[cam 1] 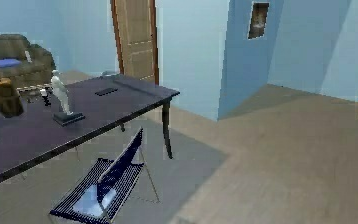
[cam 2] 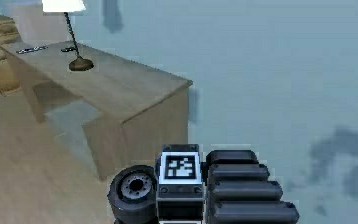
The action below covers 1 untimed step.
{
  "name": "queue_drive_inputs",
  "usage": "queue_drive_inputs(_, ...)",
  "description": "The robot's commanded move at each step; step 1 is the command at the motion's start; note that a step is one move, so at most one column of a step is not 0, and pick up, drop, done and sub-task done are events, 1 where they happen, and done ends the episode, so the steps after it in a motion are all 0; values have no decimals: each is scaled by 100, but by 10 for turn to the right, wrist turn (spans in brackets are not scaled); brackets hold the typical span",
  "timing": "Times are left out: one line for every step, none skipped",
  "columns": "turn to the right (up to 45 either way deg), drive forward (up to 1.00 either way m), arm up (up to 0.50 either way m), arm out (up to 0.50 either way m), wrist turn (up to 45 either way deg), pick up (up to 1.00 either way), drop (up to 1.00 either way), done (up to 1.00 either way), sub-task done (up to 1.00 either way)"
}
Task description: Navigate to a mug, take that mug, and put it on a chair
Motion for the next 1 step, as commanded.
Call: queue_drive_inputs(-120,0,0,0,0,0,0,0,0)
